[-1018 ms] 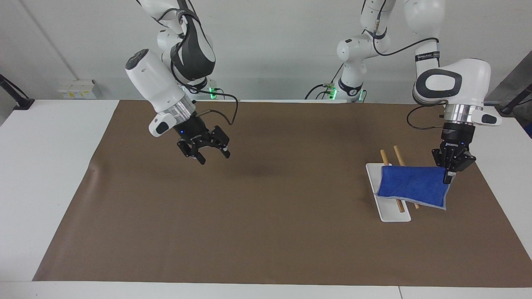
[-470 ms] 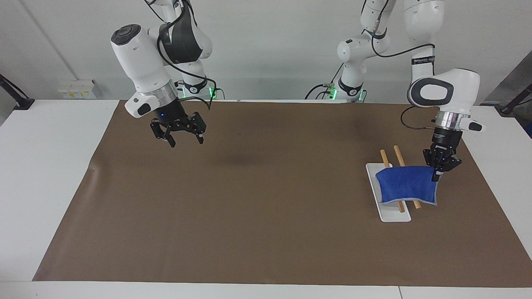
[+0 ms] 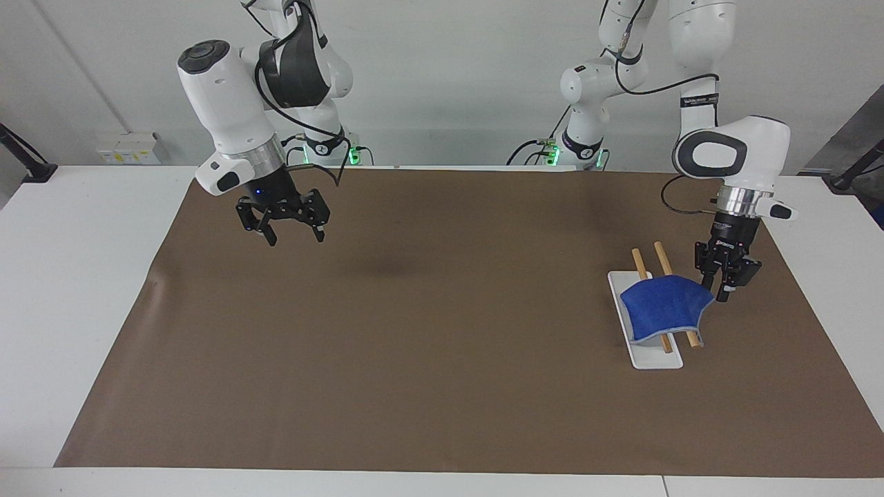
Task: Right arm passes towel to left arm to hang
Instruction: 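Lower the towel onto the wooden sticks and open the left gripper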
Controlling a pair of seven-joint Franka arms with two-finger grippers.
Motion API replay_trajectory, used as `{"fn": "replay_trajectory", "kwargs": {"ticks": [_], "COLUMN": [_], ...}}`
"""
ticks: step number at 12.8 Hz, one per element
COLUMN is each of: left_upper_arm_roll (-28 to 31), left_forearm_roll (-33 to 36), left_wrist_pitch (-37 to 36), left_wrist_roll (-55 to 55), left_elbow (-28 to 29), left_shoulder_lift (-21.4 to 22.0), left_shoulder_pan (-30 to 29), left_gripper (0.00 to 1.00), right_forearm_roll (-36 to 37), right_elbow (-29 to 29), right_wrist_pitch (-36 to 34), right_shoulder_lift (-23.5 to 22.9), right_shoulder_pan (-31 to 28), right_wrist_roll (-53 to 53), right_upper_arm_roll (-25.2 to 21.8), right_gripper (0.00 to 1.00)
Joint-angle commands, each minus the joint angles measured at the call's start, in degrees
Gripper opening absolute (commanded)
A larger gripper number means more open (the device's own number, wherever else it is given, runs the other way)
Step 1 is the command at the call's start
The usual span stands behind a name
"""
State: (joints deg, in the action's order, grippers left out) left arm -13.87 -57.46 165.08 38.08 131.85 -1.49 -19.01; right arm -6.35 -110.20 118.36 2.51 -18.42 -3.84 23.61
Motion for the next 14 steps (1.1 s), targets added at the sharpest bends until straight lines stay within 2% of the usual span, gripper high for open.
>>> {"fn": "replay_trajectory", "kwargs": {"ticks": [1, 4, 6, 7, 8, 10, 13, 14], "left_upper_arm_roll": [-0.4, 0.0, 0.0, 0.0, 0.0, 0.0, -0.6, -0.6], "left_forearm_roll": [-1.1, 0.1, 6.6, 10.6, 14.4, 22.1, 34.3, 38.4], "left_wrist_pitch": [-0.1, -4.9, -14.0, -19.9, -25.1, -35.8, -48.9, -53.7], "left_wrist_roll": [-0.7, -0.8, -0.9, -0.9, -0.8, -0.8, -0.7, -0.8], "left_elbow": [1.6, -1.8, -6.6, -9.9, -13.9, -21.9, -31.3, -34.9], "left_shoulder_lift": [1.8, 1.2, 0.7, 0.2, -1.1, -2.6, -1.9, -1.8], "left_shoulder_pan": [-1.2, -3.2, -7.3, -9.4, -10.9, -12.4, -10.4, -8.0], "left_gripper": [0.78, 0.78, 0.77, 0.78, 0.77, 0.78, 0.77, 0.78], "right_forearm_roll": [2.7, 2.9, 3.1, 3.2, 3.5, 4.6, 4.5, 4.6], "right_elbow": [3.1, 7.3, 10.4, 11.7, 12.3, 14.4, 16.1, 16.8], "right_wrist_pitch": [-5.1, -9.5, -13.3, -14.1, -14.6, -15.9, -18.5, -19.6], "right_shoulder_lift": [0.5, 0.0, 0.0, -0.1, -0.1, -0.5, -0.6, -0.4], "right_shoulder_pan": [-0.9, -0.9, -0.8, 0.5, 4.0, 12.5, 17.2, 19.2], "right_wrist_roll": [-0.2, 0.0, 0.0, 0.0, 0.0, -0.1, -0.1, -0.2], "right_upper_arm_roll": [-0.8, -3.7, -4.2, -6.1, -9.1, -17.9, -23.2, -25.3], "right_gripper": [1.00, 1.00, 1.00, 1.00, 1.00, 1.00, 1.00, 1.00]}}
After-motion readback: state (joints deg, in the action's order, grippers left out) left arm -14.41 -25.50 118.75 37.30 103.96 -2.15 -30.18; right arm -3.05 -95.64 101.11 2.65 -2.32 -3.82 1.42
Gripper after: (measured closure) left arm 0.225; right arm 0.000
